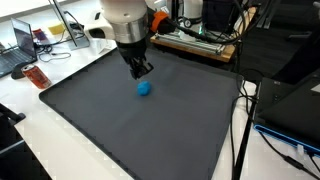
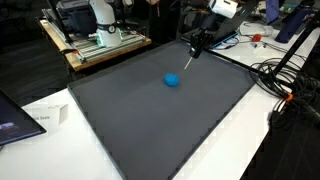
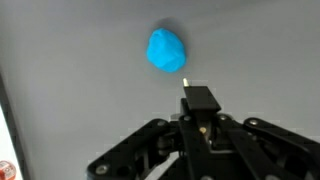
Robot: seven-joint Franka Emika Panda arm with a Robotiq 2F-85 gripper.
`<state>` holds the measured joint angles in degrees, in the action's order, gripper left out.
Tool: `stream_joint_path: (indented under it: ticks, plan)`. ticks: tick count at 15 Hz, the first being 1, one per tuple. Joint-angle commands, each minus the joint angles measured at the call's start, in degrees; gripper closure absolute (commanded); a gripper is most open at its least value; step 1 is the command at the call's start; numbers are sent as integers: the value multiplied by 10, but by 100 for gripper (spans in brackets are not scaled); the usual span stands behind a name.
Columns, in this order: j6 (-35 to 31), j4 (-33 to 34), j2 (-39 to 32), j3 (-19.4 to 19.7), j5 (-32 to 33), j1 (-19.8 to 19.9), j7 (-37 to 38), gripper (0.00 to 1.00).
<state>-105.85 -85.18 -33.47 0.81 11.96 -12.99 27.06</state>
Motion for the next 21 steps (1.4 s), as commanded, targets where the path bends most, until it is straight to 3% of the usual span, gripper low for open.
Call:
stream_joint_path:
  ticks: [1,11,16,17,18,21]
  plan:
    - [46,64,-37,5,11,-17,9,97]
    - [99,144,-94,11,34,-42,6,97]
    - [113,138,-112,22,82,-79,26,97]
    - [95,126,-103,11,58,-59,11,97]
    - [96,126,-106,11,60,-64,13,88]
    - [95,127,-107,12,60,-64,13,88]
